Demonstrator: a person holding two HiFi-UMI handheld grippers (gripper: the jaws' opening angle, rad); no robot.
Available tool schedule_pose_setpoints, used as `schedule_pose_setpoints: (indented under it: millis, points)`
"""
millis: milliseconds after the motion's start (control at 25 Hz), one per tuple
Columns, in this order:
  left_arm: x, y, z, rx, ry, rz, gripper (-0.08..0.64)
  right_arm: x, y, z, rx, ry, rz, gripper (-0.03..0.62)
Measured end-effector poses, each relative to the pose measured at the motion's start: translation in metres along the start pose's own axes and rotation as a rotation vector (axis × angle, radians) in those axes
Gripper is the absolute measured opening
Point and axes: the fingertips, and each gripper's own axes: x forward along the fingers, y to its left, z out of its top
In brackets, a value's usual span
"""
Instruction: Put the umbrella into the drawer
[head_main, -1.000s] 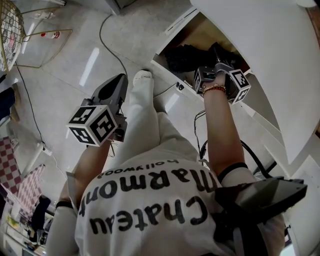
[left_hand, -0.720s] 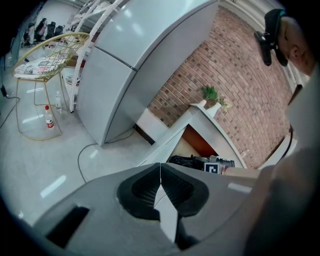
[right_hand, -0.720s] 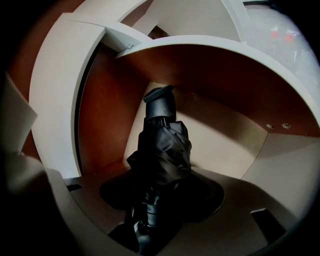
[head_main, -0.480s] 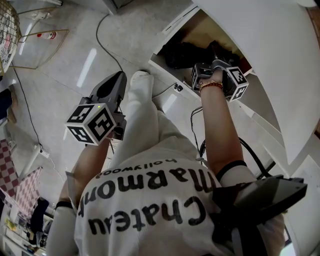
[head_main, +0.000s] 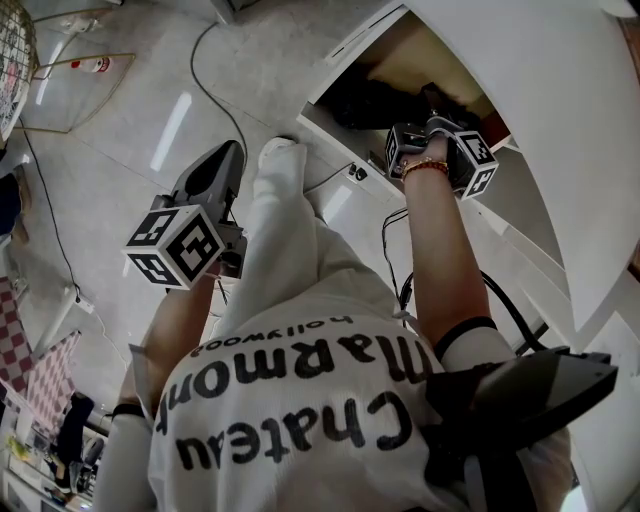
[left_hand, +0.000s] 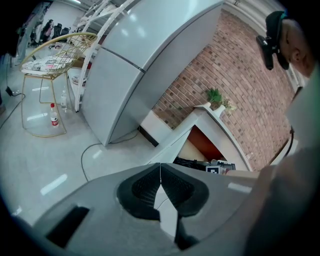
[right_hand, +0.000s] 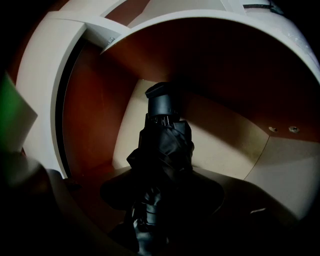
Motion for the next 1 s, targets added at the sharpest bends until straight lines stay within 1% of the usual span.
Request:
schedule_pose_setpoints:
  millis: [200,360,680,1000]
  points:
    - [0.003,0.001,-0.001,0.001,-0.007,-0.005,0.017,0.002,-0.004,0.0,-0.009,0.004,-0.007,0.229]
    - [0.0,0.008,0.002,-0.006,-0.018,0.01,0.017,0.004,-0.007,-0.001,-0.009,0.006,-0.025,0.229]
    - [-0.009,0.014,-0.003,-0.023,0.005,0.027,0.017,0.004,-0.01,-0.002,0.004,-0.005,-0.043,0.229]
    - [-0.009,0.019,0.0,-0.006,-0.01,0.019,0.017,0.009,-0.012,-0.003,0.001,-0.027,-0.042,0.229]
